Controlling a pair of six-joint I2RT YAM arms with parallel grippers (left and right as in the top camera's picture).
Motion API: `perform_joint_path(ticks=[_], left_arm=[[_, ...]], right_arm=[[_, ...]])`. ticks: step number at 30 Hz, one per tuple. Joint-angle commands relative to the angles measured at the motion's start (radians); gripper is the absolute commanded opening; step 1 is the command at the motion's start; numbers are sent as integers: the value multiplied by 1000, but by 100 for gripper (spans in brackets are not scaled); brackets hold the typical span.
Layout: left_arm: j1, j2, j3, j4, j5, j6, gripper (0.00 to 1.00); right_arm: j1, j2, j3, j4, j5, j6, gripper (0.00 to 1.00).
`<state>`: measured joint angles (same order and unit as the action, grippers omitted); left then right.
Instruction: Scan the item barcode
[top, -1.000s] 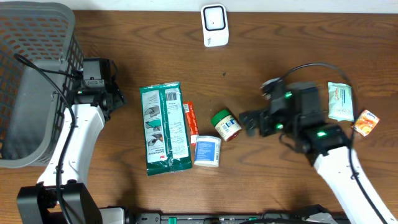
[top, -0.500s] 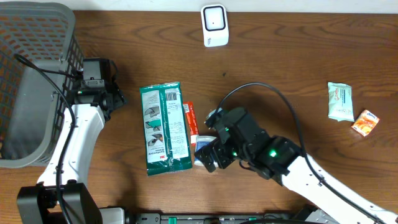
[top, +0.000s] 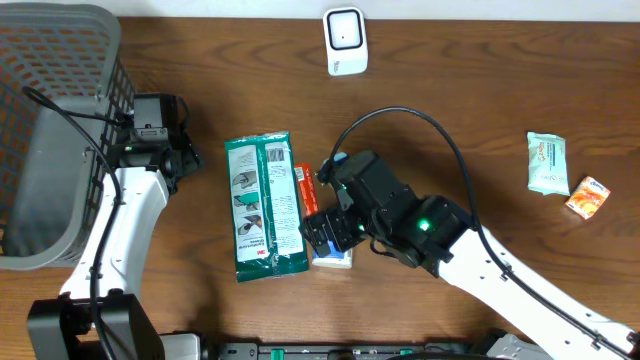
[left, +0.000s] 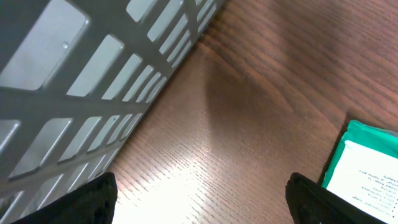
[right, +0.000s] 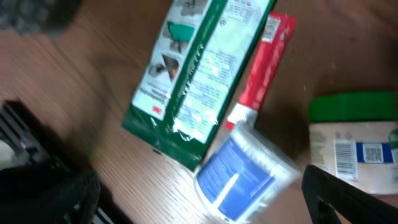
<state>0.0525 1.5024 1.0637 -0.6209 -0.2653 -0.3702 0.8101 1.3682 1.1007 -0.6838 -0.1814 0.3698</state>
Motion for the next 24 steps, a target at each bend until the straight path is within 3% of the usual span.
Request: perform_joint_path(ticks=[1, 5, 12, 17, 19, 21, 22, 24], left_arm=[[3, 7, -13, 0, -13, -6, 86], [3, 7, -13, 0, -13, -6, 86], [3, 7, -13, -3, -13, 24, 87], [3, 7, -13, 29, -5, 9, 86], [3, 4, -11, 32, 98, 10, 86], [3, 4, -12, 27, 326, 11, 86], [2, 4, -12, 19, 470, 27, 80], [-16, 4, -13, 0, 708, 63, 56]], right_arm=[[5, 4, 14, -5, -60, 63, 99], [5, 5, 14, -31, -63, 44, 99], [-7, 3, 14, -116, 30, 131, 99], [-118, -12, 33, -220, 60, 126, 99], [-192, -23, 56, -261, 60, 91, 99], [-290, -33, 87, -305, 61, 53, 99], [-335, -35, 98, -318, 61, 37, 99], [-467, -35, 118, -326, 61, -4, 99]])
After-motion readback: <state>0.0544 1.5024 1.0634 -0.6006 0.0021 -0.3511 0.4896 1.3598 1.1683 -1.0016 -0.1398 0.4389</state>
